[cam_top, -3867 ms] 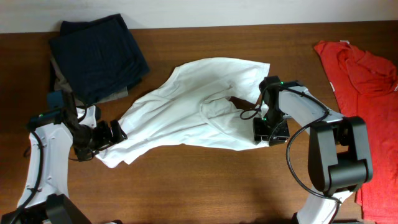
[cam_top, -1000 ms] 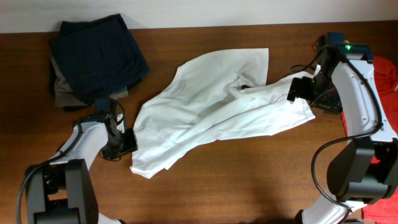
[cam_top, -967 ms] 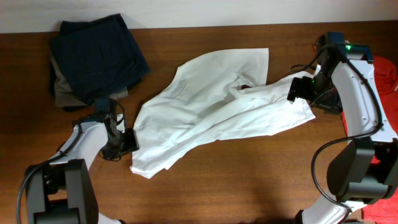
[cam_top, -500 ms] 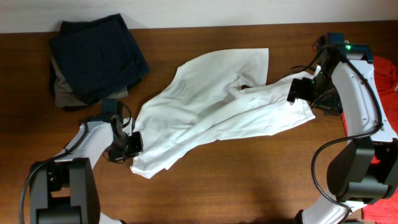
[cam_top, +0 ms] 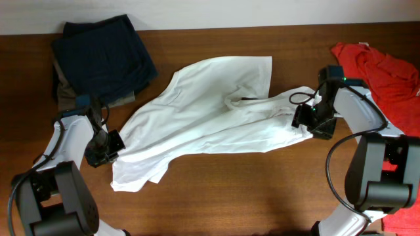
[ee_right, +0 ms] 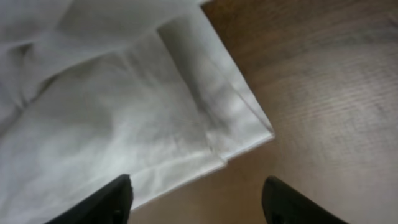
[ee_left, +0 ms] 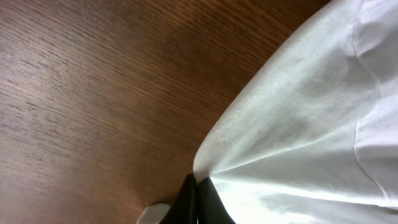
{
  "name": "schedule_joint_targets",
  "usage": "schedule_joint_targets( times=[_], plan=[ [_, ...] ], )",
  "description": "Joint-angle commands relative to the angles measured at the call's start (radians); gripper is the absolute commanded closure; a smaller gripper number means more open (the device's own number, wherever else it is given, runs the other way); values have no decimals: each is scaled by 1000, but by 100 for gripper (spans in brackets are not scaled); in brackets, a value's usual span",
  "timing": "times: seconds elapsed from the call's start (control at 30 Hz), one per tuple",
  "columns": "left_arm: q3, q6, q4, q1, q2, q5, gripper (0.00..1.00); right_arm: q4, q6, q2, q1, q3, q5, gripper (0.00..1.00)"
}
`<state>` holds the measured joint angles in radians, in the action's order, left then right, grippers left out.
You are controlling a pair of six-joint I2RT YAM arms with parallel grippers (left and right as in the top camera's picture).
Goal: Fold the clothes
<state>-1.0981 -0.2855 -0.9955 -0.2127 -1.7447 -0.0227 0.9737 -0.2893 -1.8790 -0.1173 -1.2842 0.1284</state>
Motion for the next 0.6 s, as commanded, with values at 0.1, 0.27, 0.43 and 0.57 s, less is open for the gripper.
schedule_joint_targets(
  times=[0.1,0.27,0.43,0.57],
  plan=[
    [-11,-14,14,-4,17,11,100,-155,-3,4,-1,62,19,40],
    [-11,-14,22,-4,17,11,100,-185,23,-40,0,67,19,48],
    [-11,-14,26,-4,17,11,100,-186,29,-64,1,68,19,51],
    [-11,-14,30,-4,17,11,100,-168,47,-64,2,69,19,66]
  ],
)
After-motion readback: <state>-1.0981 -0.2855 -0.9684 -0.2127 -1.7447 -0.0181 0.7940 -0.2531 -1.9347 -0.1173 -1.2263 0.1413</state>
